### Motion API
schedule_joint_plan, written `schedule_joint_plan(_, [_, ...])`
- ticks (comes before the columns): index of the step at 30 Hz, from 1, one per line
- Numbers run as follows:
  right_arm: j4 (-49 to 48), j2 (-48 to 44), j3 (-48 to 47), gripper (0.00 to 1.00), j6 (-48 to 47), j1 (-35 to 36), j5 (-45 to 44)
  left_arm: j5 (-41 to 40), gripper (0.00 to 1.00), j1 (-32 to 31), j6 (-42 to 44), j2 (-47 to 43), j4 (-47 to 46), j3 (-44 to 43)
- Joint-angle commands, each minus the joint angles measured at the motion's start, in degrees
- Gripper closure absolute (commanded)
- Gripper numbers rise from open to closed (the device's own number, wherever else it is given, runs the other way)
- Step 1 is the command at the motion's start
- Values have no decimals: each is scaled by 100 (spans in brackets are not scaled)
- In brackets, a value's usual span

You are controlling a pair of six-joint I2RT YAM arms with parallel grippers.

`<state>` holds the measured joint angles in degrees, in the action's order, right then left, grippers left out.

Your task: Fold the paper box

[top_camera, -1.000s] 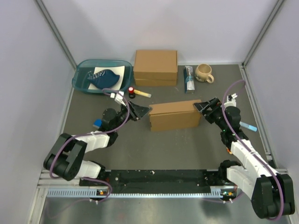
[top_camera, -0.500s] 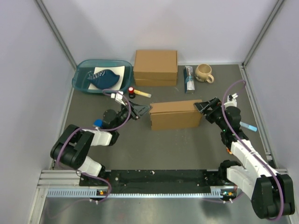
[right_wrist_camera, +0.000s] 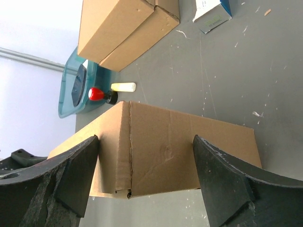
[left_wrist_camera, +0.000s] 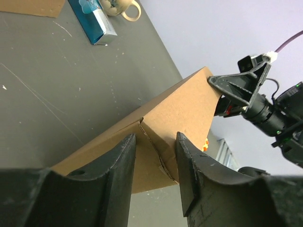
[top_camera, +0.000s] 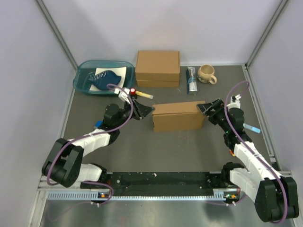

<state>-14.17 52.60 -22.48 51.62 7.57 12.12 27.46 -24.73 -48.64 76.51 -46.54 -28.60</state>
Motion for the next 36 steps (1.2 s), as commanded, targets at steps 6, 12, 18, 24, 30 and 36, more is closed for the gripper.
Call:
schedule_joint_plan(6, [943, 251, 428, 22, -512, 86, 45, 58, 89, -471, 1032, 267, 1455, 179])
schedule_joint_plan(12, [978, 260, 481, 22, -565, 86, 27, -249, 98, -796, 1111, 532, 1323, 337])
schedule_joint_plan(18, [1022, 260, 455, 23, -635, 86, 10, -838, 100, -1121, 1498, 505, 1762, 276])
schedule_joint_plan(24, [1031, 242, 552, 24, -644, 86, 1, -1682, 100, -1595, 1788, 663, 2088, 285])
schedule_joint_plan(30, [1180, 119, 587, 24, -688, 86, -25, -2288, 100, -1745, 1779, 892, 2027, 504])
schedule_joint_plan(36, [1347, -12, 526, 24, -723, 78, -52, -2991, 100, -1833, 1911, 831, 2307, 584])
